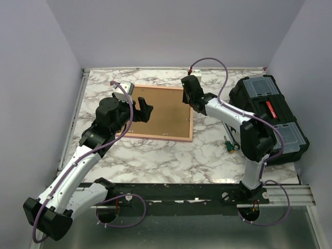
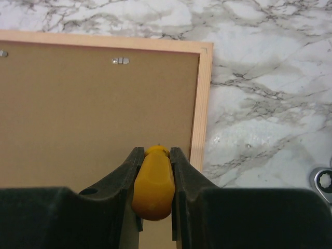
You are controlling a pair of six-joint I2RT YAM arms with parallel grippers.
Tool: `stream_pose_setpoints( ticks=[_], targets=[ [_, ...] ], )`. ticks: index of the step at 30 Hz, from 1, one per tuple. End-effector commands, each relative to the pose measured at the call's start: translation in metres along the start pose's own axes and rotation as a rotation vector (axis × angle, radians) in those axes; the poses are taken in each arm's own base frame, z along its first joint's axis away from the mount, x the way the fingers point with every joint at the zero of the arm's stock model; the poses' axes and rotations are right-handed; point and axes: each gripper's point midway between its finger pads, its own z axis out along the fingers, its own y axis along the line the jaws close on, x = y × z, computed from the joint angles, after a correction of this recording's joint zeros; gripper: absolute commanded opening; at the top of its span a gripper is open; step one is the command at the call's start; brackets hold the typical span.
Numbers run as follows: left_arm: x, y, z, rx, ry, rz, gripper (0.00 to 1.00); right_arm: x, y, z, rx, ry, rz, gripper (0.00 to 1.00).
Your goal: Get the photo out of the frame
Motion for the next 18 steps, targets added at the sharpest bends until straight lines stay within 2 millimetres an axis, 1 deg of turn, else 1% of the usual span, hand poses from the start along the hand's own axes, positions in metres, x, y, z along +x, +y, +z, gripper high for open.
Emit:
stream_pose_setpoints(
  ticks=[1,5,9,18],
  targets=[
    [-0.015,-0.004,-0.003,0.011,-0.038,-0.006,0.83,0.03,-0.007,-0.009,0.004,0.098,-0.03,0.01],
    [-0.014,-0.004,-0.003,0.01,-0.036,-0.006,0.83,0.05,-0.01,-0.007,0.031,0.148,-0.052,0.01],
    [-0.013,-0.005,-0.002,0.014,-0.031,-0.009,0.83,0.065,-0.011,-0.01,0.043,0.177,-0.076,0.01],
    [-0.013,-0.005,-0.001,0.014,-0.029,-0.009,0.83,0.086,-0.017,-0.013,0.07,0.216,-0.107,0.01]
  ],
)
